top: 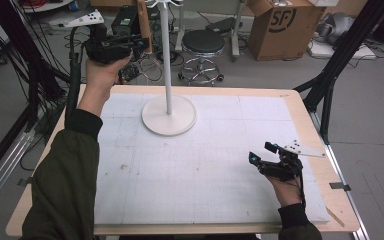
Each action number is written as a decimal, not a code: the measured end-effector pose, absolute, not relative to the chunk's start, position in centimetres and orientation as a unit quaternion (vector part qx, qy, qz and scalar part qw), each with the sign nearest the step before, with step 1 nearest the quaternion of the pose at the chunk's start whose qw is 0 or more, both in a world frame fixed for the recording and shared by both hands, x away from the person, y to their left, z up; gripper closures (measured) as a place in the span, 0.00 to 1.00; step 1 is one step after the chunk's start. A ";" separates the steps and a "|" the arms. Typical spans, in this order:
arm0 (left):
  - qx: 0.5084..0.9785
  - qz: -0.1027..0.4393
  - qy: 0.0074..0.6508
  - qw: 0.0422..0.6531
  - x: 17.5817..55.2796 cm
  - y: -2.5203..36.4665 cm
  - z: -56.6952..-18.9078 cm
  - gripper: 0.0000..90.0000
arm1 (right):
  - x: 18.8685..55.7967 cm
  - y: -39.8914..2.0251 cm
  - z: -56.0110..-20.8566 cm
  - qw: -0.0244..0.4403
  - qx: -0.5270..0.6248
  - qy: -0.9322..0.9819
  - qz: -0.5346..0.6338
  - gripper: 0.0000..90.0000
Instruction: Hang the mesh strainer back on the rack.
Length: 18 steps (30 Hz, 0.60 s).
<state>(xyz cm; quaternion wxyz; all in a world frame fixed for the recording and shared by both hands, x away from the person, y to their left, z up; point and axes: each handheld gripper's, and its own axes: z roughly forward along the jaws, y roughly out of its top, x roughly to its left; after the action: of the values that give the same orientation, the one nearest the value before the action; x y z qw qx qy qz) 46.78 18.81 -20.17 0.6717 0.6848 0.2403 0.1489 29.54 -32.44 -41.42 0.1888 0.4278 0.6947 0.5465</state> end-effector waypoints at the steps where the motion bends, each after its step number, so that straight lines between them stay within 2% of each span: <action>1: 0.687 0.147 0.240 0.669 46.9 18.8 -20.3 0.78 | 29.5 -32.4 -41.4 0.188 0.429 0.695 0.546 0.16; 12: 0.677 0.146 0.240 0.680 47.3 18.8 -20.2 0.78 | 29.7 -32.4 -41.5 0.192 0.432 0.694 0.543 0.16; 18: 0.672 0.154 0.226 0.689 46.9 18.9 -18.0 0.78 | 29.8 -32.5 -41.7 0.191 0.433 0.694 0.542 0.16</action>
<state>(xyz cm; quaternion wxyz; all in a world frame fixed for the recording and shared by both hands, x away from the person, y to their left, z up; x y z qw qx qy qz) 46.89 18.87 -18.04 0.6885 0.6717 0.2258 0.1544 29.83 -32.47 -41.73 0.1914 0.4329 0.6944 0.5420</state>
